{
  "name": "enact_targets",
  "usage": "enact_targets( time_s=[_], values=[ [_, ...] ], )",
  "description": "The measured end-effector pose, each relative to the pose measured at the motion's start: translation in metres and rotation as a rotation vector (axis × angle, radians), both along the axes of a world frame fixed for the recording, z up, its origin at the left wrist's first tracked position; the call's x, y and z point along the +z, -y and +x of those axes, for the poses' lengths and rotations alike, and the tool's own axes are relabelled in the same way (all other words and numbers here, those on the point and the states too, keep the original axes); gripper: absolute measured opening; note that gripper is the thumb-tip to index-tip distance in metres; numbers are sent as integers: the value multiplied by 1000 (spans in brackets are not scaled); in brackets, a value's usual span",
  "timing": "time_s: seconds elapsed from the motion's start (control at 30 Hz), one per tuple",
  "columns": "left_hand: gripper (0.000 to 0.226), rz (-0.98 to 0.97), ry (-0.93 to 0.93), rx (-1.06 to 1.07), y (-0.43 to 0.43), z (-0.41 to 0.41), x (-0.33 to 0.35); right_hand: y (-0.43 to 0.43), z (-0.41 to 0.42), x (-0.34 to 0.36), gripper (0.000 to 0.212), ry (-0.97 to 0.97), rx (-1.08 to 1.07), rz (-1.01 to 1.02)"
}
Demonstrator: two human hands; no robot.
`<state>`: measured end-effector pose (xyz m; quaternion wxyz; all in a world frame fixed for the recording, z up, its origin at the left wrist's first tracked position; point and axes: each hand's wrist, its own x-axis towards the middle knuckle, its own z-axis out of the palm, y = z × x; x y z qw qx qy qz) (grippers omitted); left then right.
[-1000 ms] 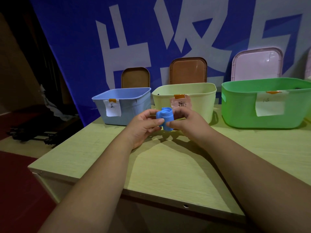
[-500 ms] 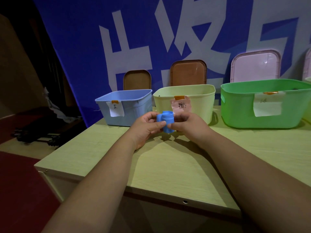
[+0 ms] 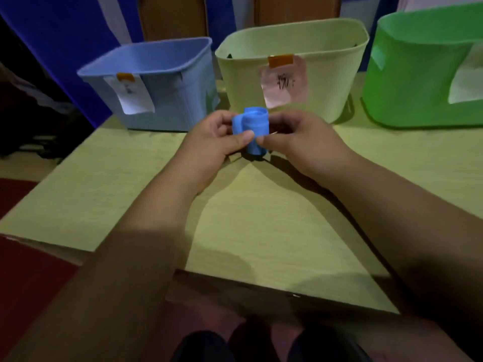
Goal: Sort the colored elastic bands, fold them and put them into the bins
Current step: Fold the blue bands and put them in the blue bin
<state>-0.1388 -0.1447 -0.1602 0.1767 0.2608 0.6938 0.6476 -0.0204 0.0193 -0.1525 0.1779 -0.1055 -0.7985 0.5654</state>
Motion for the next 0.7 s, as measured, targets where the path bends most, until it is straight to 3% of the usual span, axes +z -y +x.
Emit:
enact_targets(
  time_s=[0.3, 0.47, 0.7],
  values=[
    [30, -79, 147, 59, 6, 16, 18, 13, 5, 10, 37, 116, -54, 32],
    [20, -154, 377, 87, 8, 23, 42, 28, 6, 48, 26, 359, -101, -327],
    [4, -136, 695, 133, 77, 44, 122, 93, 10, 146, 23, 538, -133, -419]
  ],
)
